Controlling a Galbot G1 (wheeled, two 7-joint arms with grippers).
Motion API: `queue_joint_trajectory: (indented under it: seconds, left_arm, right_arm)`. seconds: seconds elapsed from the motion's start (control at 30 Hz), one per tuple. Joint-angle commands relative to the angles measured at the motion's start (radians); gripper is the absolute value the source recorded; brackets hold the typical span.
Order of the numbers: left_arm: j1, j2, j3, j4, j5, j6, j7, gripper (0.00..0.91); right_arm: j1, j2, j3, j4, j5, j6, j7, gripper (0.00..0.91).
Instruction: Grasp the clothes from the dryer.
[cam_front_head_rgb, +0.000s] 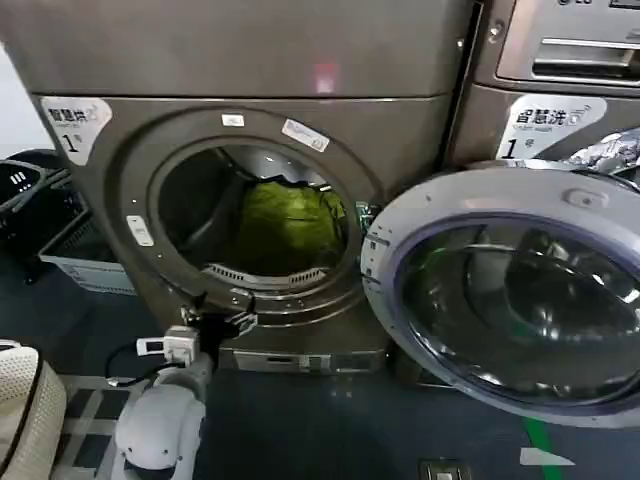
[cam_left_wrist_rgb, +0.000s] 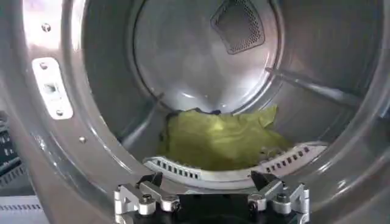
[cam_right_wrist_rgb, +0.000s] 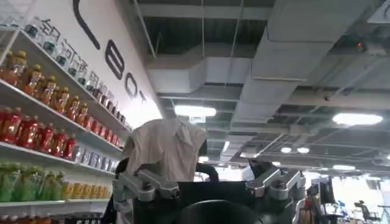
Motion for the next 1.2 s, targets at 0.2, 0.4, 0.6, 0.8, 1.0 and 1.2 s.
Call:
queue_joint_trajectory:
  seconds: [0.2, 0.4, 0.6, 0.8, 1.0, 1.2]
  left_arm:
    - [0.003, -0.002, 0.002, 0.001, 0.009, 0.049, 0.000, 0.907]
    - [0.002, -0.002, 0.004, 0.006, 0.016, 0.049, -0.003, 0.907]
    - [0.002, -0.003, 0.009, 0.010, 0.034, 0.049, -0.003, 0.907]
    - [0.002, -0.003, 0.022, 0.009, 0.040, 0.049, -0.010, 0.907]
    - [-0.002, -0.004, 0.025, 0.014, 0.033, 0.046, -0.010, 0.907]
    - [-0.073, -0.003, 0.052, 0.063, 0.031, 0.004, -0.018, 0.907]
  right_arm:
    - [0.001, 0.001, -0.001, -0.001, -0.002, 0.000, -0.002, 0.907]
    - [-0.001, 0.005, -0.001, -0.002, -0.002, 0.000, -0.003, 0.907]
    - [-0.001, 0.007, 0.000, -0.004, -0.002, 0.002, -0.004, 0.907]
    - [-0.005, 0.009, 0.009, -0.006, -0.001, 0.002, -0.005, 0.907]
    - [-0.011, 0.018, 0.011, -0.010, -0.001, 0.018, 0.000, 0.907]
    - [-0.016, 0.032, 0.013, -0.010, -0.002, 0.037, 0.000, 0.907]
